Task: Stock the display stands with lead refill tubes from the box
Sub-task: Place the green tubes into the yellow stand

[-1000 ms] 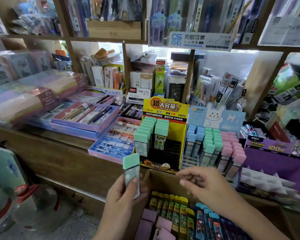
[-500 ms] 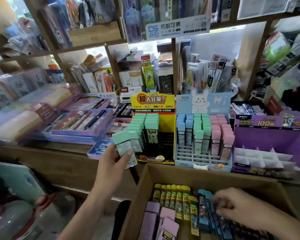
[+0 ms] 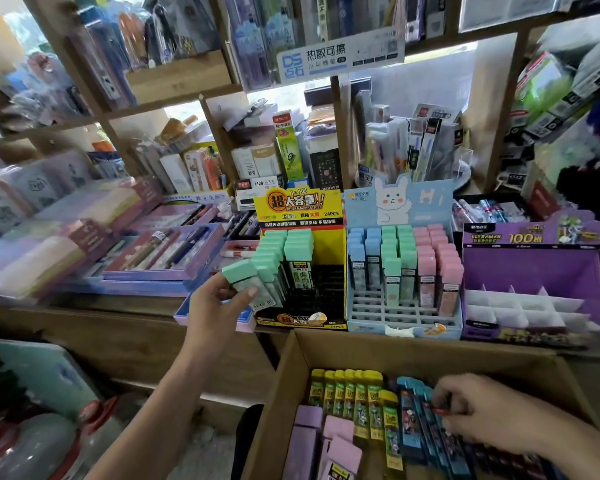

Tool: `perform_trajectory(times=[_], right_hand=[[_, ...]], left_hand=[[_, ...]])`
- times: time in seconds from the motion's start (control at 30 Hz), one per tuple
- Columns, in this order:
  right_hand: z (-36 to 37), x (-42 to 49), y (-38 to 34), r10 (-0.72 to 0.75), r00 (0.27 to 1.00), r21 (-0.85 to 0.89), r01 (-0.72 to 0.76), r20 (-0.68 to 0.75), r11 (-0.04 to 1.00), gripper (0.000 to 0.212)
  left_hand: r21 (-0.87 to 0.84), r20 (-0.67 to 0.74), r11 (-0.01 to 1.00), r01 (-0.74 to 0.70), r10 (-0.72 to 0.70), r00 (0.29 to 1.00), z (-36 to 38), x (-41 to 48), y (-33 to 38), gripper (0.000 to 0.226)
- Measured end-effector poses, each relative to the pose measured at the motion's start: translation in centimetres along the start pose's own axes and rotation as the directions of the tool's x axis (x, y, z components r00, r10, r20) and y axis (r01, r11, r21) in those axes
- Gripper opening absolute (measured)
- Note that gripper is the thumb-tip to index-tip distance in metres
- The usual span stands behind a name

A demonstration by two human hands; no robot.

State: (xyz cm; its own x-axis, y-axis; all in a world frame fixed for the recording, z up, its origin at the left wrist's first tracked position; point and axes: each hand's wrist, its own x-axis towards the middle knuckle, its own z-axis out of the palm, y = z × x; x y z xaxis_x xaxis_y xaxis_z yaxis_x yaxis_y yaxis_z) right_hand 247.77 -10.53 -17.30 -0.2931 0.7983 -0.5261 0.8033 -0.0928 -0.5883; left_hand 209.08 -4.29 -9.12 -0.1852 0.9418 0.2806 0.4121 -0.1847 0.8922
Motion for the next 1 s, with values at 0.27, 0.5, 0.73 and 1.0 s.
perform_trajectory(times=[0.27, 0.5, 0.73, 1.0], right_hand=[[0.08, 0.20, 0.21, 0.018, 1.000, 0.015, -0.018, 0.006, 1.000, 0.015], [0.21, 0.26, 0.47, 0.004, 1.000, 0.005, -0.004, 0.003, 1.000, 0.014], [0.13, 0.28, 0.20, 0.005, 1.000, -0.007, -0.005, 0.007, 1.000, 0.014], [0.05, -0.02, -0.15, 0.004, 1.000, -0.022, -0.004, -0.002, 1.000, 0.013]], left_hand=[[0.228, 0.023, 0.969, -0.095, 0.092, 0.995, -0.04, 0.50, -0.02, 0.014], [0.311, 0.060, 0.943, -0.116, 0.102, 0.993, -0.38, 0.39, 0.12, 0.007], [0.347, 0.118, 0.925, -0.158, 0.124, 0.985, -0.97, 0.73, 0.12, 0.024], [0.368, 0.122, 0.913, -0.174, 0.138, 0.983, -0.35, 0.54, 0.08, 0.026]])
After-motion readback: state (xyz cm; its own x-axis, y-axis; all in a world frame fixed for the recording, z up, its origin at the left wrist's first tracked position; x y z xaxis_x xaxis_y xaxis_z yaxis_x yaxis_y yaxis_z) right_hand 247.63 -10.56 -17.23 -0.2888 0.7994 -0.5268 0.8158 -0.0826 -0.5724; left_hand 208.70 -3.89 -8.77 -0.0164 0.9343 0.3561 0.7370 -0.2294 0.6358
